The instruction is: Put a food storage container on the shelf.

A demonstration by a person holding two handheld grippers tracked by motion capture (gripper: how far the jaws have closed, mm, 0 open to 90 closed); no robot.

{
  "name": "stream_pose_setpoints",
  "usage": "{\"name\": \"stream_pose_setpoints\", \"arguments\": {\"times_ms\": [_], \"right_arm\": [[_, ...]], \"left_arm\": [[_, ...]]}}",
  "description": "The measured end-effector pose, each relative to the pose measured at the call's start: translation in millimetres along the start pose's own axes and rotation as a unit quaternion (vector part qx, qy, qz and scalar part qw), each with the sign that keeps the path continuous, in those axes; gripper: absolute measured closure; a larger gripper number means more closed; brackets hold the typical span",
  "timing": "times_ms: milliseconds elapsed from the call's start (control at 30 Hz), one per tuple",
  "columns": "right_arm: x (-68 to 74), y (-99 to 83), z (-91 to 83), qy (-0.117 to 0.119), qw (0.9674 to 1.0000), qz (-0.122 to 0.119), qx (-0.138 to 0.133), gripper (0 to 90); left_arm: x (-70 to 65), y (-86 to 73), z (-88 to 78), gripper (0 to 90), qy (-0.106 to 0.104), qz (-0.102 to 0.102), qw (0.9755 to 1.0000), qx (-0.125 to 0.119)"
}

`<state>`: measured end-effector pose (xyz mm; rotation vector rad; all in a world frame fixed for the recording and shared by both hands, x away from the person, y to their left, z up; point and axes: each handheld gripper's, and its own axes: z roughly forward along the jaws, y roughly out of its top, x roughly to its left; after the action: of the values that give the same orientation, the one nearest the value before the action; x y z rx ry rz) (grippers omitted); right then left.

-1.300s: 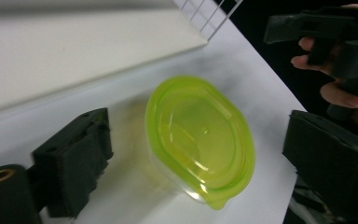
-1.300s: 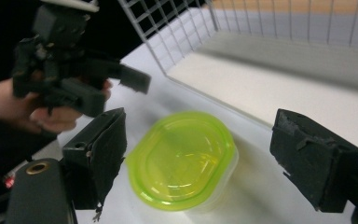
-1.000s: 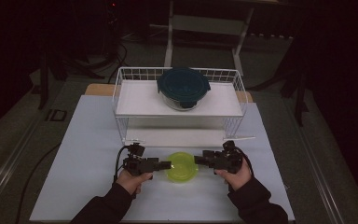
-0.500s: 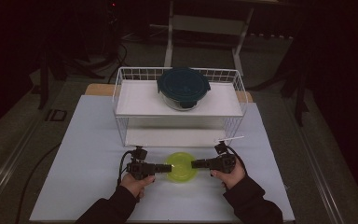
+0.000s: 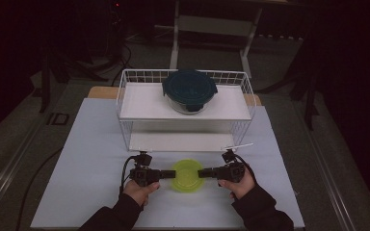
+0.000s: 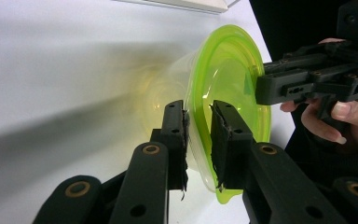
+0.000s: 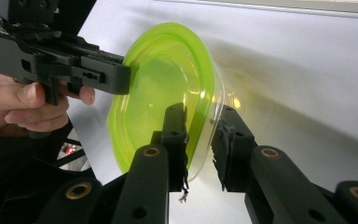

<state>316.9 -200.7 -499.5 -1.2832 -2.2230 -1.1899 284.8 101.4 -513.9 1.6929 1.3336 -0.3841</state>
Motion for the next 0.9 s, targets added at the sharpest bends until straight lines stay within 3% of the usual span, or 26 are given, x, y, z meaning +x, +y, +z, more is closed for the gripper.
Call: {"name": "stream_pose_setpoints", "arguments": {"times_ms": [233,333,533,900], "right_arm": [[8.6,-3.5,-2.6,-0.016,0.9999,0.000,-0.001,77.6],[15.2,-3.6,-4.4,-0.029,0.9995,-0.008,-0.006,80.3],[21.7,-1.3,-7.7,-0.029,0.9994,-0.010,-0.015,80.4],[42.3,7.7,-22.8,-0.035,0.9980,-0.036,-0.037,80.4]], "left_arm": [[-5.3,-4.8,-3.7,77.3,0.005,0.003,1.0000,-0.005],[-8.5,-3.0,-8.1,80.1,0.010,0.015,0.9998,-0.007],[-12.9,0.0,-14.4,80.1,0.007,0.024,0.9996,-0.013],[-30.9,10.9,-32.2,80.2,0.004,0.046,0.9985,-0.028]]}}
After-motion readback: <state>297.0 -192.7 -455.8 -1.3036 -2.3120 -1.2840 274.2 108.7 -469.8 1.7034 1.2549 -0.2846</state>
